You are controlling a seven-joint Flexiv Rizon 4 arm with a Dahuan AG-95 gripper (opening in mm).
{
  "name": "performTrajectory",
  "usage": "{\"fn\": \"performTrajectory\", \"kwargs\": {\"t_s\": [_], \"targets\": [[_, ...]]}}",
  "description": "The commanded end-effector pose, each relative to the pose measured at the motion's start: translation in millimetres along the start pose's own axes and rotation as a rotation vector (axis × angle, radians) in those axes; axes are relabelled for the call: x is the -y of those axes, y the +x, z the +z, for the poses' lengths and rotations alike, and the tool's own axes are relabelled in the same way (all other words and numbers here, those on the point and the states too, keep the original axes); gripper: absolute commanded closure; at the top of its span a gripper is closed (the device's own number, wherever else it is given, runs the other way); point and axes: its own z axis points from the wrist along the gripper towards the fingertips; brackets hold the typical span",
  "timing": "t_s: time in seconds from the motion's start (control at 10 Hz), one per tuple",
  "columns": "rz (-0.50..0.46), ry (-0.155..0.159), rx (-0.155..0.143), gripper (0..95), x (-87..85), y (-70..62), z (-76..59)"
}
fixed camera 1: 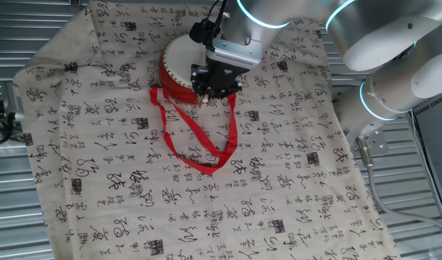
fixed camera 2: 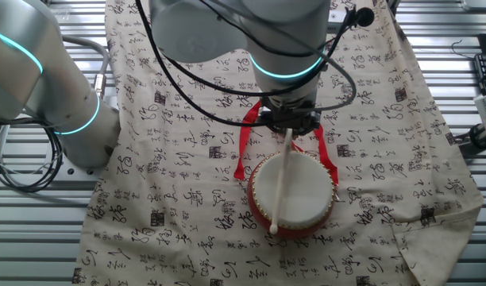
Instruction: Play the drum
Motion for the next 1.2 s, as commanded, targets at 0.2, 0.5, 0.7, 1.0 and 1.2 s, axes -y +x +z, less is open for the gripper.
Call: {"fn": "performTrajectory", "kwargs": {"t_s": [0.2, 0.5, 0.7, 1.0, 1.2], "targets": [[0.005, -0.002, 0.002, 95.0, -0.5, -0.3, -0.8], [0.008, -0.003, 0.005, 95.0, -0.4, -0.8, -0.3], [0.008, -0.004, 0.01, 95.0, -0.3, -1.2, 0.2], [0.016, -0.006, 0.016, 95.0, -0.4, -1.1, 0.3], [0.023, -0.009, 0.015, 95.0, -0.6, -1.1, 0.3]]}}
